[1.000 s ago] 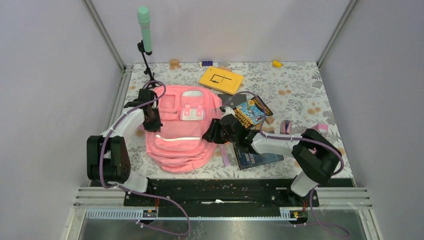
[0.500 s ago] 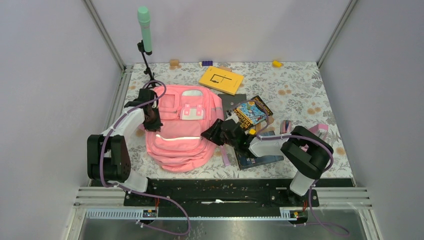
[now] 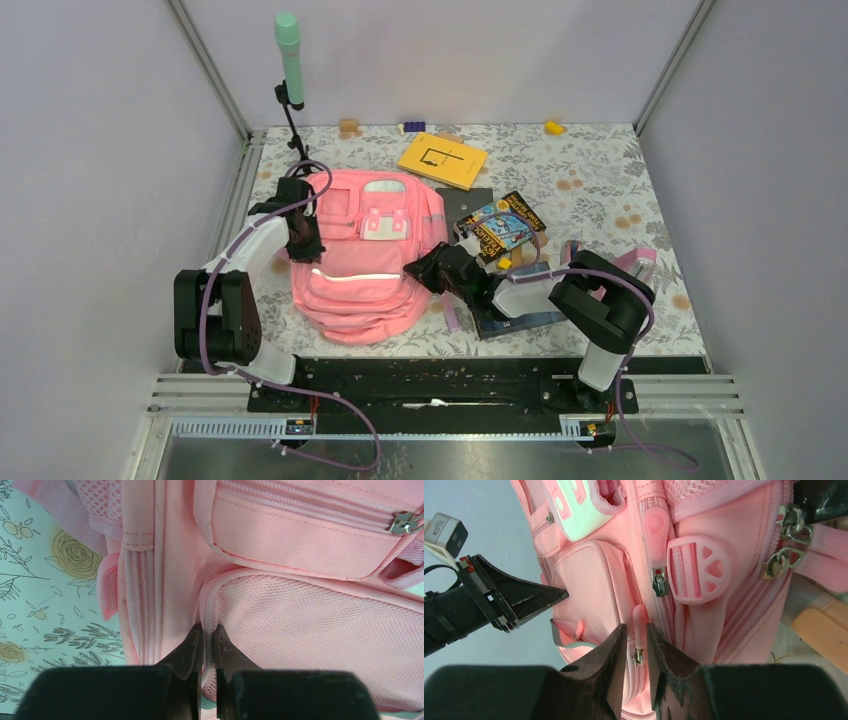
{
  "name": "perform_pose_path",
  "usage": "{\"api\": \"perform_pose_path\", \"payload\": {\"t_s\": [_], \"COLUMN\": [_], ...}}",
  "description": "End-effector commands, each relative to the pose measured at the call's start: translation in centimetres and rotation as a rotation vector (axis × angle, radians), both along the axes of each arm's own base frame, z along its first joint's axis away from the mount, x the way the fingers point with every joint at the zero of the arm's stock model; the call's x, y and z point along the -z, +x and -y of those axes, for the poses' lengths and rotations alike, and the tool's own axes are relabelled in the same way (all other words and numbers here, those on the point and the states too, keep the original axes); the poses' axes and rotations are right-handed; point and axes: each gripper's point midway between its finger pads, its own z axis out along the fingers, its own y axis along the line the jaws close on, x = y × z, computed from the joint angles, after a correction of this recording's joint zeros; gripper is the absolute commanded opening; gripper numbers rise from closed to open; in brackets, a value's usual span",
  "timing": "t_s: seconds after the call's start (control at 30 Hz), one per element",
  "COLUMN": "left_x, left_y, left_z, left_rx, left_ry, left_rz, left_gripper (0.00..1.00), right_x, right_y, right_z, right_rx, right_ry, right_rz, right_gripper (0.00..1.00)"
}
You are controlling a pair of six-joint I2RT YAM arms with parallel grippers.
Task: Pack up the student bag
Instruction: Unzip the student bag at the center of the board.
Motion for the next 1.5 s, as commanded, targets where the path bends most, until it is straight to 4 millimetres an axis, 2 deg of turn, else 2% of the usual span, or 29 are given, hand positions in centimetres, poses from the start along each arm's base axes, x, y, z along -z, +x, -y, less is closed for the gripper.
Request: {"api": "perform_pose_path", "payload": {"t_s": [0.0,0.17,0.47,0.67,0.8,0.9,1.07,1.23,1.33,1.47], "left_x": [-1.7,-1.9,-2.1,-2.2,-2.4,-2.6,-2.8,-2.9,-2.8,-2.8], "left_y": [1.5,1.5,1.5,1.4,1.4,1.4,1.4,1.4,1.3,1.3], "left_z": [-0.8,-0.7,-0.2,0.2,0.3,0.3,0.3,0.4,1.1,1.5], "left_rx": [-0.015,-0.013,-0.005,0.001,0.003,0.003,0.004,0.003,0.018,0.027], "left_ry": [0.027,0.02,-0.005,-0.026,-0.032,-0.032,-0.034,-0.035,-0.069,-0.084], "left_rz": [0.08,0.086,0.093,0.099,0.106,0.115,0.12,0.126,0.123,0.121], "left_gripper": [0.0,0.0,0.0,0.0,0.0,0.0,0.0,0.0,0.0,0.0], "right_x": [1.7,2.8,2.6,4.6,5.4,5.9,6.4,6.0,5.5,6.0], "right_y": [0.2,-0.2,-1.5,-2.3,-2.5,-3.0,-3.2,-3.1,-3.2,-3.5], "right_z": [1.8,1.2,0.6,0.4,1.2,2.1,2.9,1.2,0.2,-0.7], "right_rx": [0.106,0.086,0.028,0.009,0.003,0.013,0.024,-0.021,-0.052,-0.072], "right_ry": [-0.076,-0.097,-0.281,-0.362,-0.48,-0.511,-0.545,-0.511,-0.509,-0.486], "right_rz": [-0.028,-0.047,0.005,-0.026,-0.032,-0.048,-0.059,-0.056,-0.05,-0.075], "right_gripper": [0.27,0.25,0.22,0.22,0.21,0.14,0.13,0.14,0.18,0.21]}}
